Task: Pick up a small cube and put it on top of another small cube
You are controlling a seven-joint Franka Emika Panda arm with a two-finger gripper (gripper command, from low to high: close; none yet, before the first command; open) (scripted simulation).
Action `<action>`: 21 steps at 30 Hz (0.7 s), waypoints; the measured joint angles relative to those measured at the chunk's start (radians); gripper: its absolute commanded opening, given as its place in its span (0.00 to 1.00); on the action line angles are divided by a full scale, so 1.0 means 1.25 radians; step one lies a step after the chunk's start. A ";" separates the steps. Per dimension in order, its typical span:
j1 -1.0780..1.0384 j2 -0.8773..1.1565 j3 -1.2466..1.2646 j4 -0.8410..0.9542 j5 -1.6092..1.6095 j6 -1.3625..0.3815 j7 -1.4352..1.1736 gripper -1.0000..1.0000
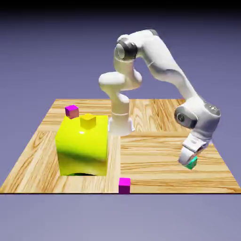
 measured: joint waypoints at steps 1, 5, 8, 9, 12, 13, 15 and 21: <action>-0.011 -0.029 -0.020 -0.011 0.006 -0.015 -0.003 0.00; -0.057 -0.145 -0.098 -0.056 0.032 -0.077 -0.013 0.00; -0.104 -0.232 -0.156 -0.090 0.051 -0.124 -0.021 0.00; -0.111 -0.261 -0.176 -0.101 0.058 -0.139 -0.023 0.00; -0.151 -0.348 -0.234 -0.135 0.077 -0.185 -0.031 0.00; -0.156 -0.377 -0.254 -0.146 0.083 -0.201 -0.034 0.00; -0.172 -0.435 -0.293 -0.168 0.096 -0.232 -0.039 0.00; -0.241 -0.609 -0.410 -0.235 0.134 -0.324 -0.054 0.00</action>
